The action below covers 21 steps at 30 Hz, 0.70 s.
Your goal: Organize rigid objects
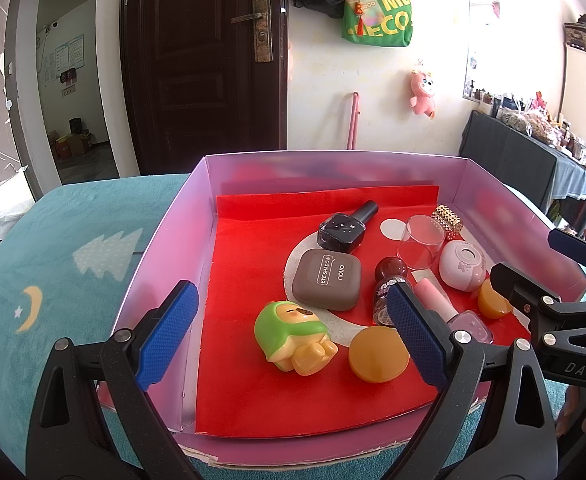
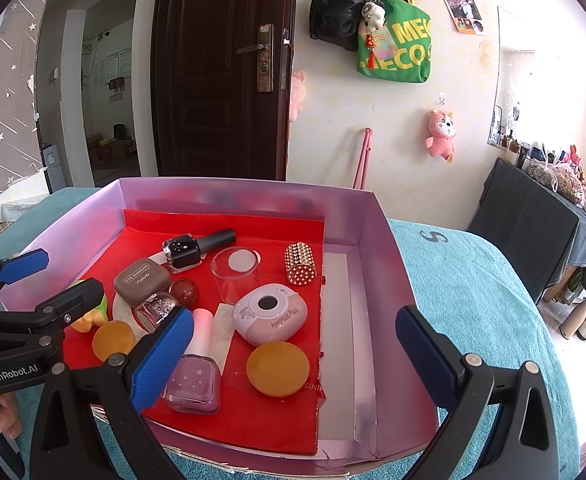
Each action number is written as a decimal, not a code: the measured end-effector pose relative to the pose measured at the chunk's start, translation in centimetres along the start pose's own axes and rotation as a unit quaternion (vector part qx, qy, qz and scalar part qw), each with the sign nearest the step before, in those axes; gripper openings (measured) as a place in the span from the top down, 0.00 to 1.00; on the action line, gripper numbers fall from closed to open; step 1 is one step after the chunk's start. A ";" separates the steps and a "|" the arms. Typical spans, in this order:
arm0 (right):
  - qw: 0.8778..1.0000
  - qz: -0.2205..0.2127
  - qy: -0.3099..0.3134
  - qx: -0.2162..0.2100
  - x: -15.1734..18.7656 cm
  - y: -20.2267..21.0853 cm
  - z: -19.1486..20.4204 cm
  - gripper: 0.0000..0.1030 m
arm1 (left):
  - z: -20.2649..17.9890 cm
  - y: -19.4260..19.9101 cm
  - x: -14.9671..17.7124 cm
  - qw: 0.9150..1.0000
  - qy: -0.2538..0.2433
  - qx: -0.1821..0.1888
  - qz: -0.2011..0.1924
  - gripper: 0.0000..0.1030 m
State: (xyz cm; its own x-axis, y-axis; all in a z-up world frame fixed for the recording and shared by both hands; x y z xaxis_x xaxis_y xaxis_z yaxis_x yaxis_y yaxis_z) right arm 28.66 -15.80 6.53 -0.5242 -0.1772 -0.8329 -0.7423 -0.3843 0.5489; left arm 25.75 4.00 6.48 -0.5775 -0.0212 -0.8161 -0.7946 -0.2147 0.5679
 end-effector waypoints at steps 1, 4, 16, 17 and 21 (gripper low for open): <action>1.000 0.000 0.000 0.000 0.0 0.0 0.0 0.00 | 0.0 0.0 0.0 1.000 0.000 0.000 0.000 0.06; 1.000 0.000 0.000 0.000 0.0 0.0 0.0 0.00 | 0.0 0.0 0.0 1.000 0.000 0.000 0.000 0.06; 1.000 0.000 0.000 0.000 0.0 0.0 0.0 0.00 | 0.0 0.0 0.0 1.000 0.000 0.000 0.000 0.06; 1.000 0.000 0.000 0.000 0.0 0.0 0.1 0.00 | 0.0 0.0 0.0 1.000 0.000 0.000 0.000 0.06; 1.000 0.001 0.001 0.000 0.0 0.0 0.0 0.00 | 0.1 0.0 0.0 1.000 0.002 0.003 -0.001 0.06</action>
State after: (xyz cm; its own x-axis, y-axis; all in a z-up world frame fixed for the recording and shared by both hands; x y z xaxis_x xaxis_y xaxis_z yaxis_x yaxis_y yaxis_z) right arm 28.63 -15.79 6.57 -0.5246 -0.1788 -0.8324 -0.7420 -0.3834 0.5499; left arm 25.78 4.12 6.48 -0.5756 -0.0241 -0.8174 -0.7967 -0.2086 0.5672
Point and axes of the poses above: each gripper's, at about its wrist camera, not at the fingertips, and y roughly against the way its jaws point, z to its left, x to its underside, the point moved 1 cm from there along -y, roughly the way its jaws point, and after that the axes turned 12 degrees about -x, right-handed, at the moved point
